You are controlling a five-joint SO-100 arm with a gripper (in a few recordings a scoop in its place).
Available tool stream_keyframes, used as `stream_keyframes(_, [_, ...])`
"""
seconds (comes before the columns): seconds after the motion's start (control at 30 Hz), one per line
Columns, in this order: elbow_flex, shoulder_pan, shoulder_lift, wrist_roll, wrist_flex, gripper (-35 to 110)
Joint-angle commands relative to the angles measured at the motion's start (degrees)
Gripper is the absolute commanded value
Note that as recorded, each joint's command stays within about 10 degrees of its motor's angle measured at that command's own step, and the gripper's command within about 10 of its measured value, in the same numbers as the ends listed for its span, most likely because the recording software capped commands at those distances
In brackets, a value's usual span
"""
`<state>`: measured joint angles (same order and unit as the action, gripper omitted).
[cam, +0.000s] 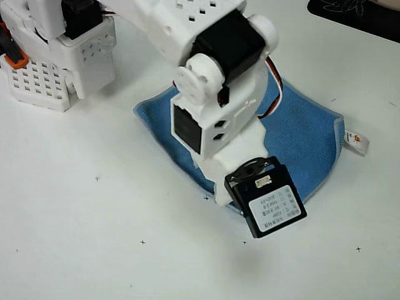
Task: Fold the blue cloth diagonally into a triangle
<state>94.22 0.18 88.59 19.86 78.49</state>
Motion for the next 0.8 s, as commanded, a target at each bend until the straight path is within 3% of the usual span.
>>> stream_keyframes(0.0, [-6.24, -2.2, 0.35, 2.2, 0.79, 28])
stream_keyframes(0.4, [-15.03, -6.06, -8.61, 10.72, 3.43, 28])
stream_keyframes(0.77, [-10.72, 1.49, 0.97, 4.22, 5.71, 28])
